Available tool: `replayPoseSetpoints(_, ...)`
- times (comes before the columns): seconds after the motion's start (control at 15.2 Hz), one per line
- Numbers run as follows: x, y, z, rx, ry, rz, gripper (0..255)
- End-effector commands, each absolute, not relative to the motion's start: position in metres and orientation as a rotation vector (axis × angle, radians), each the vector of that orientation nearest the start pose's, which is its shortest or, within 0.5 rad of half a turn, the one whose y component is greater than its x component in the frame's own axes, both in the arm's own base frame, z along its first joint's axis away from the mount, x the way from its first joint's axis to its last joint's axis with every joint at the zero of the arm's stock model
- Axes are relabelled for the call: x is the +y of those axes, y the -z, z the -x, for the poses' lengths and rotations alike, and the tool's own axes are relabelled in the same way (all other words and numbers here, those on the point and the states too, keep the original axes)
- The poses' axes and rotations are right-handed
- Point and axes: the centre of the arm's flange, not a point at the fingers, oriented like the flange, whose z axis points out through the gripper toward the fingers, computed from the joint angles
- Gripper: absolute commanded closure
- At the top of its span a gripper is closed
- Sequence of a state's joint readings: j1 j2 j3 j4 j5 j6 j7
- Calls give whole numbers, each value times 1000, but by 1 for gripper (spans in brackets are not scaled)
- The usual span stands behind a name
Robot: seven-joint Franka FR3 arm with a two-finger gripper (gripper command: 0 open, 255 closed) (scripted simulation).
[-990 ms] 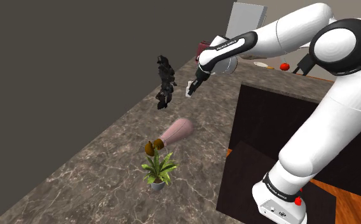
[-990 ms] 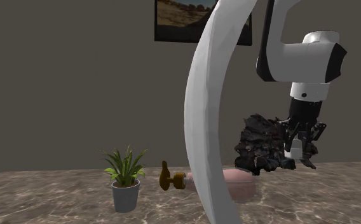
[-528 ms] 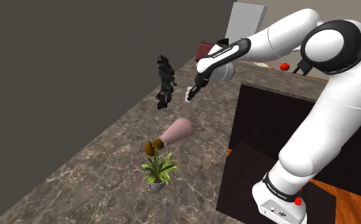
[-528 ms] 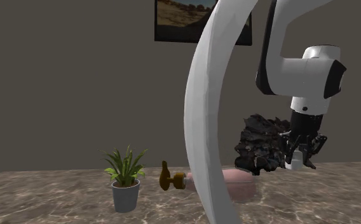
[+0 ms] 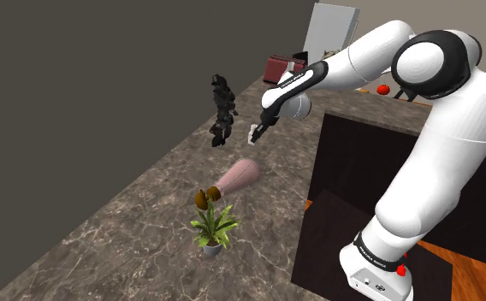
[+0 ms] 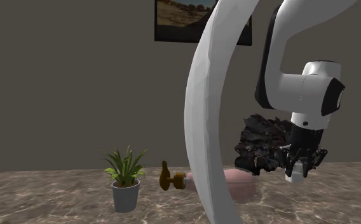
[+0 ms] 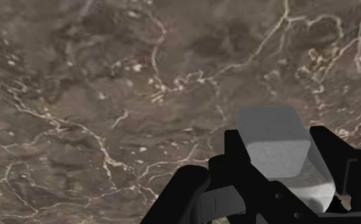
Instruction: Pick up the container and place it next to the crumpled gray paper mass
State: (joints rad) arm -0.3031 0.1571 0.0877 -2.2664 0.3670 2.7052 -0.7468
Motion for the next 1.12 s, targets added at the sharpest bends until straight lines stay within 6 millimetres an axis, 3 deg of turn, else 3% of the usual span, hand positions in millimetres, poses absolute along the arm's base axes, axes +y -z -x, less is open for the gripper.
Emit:
replayPoseSetpoints(0.0, -132, -312, -543, -328, 527, 3017, 255)
replayPoseSetpoints(0.4, -132, -312, -543, -328, 527, 3017, 255)
replayPoseSetpoints(0.46, -132, -312, -543, -328, 527, 3017, 0)
replayPoseSetpoints(0.79, -132, -312, -543, -328, 527, 3017, 0)
replayPoseSetpoints(1.06, -137, -359, -526, -328, 527, 3017, 0)
